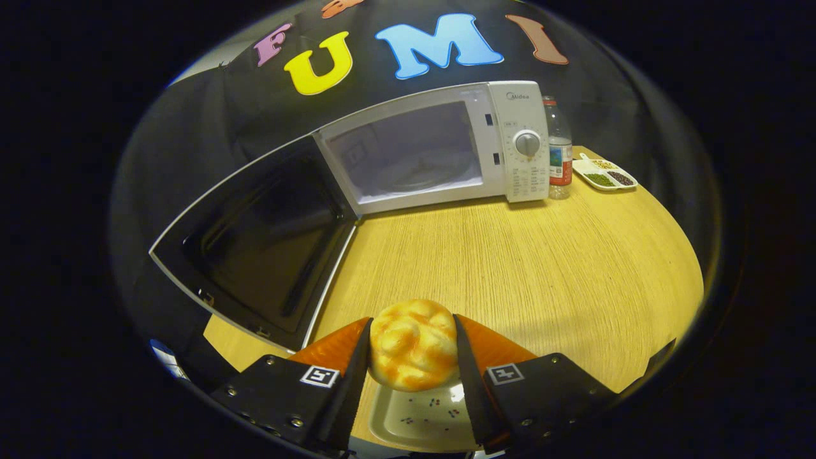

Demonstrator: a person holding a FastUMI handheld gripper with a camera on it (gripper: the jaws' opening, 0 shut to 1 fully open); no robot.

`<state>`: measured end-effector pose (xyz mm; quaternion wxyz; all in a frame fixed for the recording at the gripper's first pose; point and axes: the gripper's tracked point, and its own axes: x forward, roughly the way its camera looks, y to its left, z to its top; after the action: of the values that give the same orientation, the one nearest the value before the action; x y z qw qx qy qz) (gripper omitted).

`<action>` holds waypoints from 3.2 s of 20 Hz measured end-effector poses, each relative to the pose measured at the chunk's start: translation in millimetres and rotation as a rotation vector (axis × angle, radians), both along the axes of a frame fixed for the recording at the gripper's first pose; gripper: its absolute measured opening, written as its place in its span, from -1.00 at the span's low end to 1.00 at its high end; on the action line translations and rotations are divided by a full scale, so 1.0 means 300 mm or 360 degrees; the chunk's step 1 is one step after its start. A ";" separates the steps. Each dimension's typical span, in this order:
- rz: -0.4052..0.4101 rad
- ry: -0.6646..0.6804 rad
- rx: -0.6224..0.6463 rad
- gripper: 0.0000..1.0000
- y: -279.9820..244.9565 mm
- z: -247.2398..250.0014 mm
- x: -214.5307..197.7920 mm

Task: Open the microwave, put the food inside, and close the microwave door.

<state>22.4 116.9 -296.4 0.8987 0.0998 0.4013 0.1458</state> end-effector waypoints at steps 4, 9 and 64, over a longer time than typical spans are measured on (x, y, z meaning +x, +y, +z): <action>-0.0030 -0.0078 0.0106 0.39 0.034 0.046 0.149; -0.0029 -0.0205 0.0198 0.39 0.090 0.087 0.311; -0.0248 -0.0699 0.0153 0.94 0.182 0.177 0.760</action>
<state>250.3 171.5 -243.4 0.9672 0.1391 0.1800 0.1131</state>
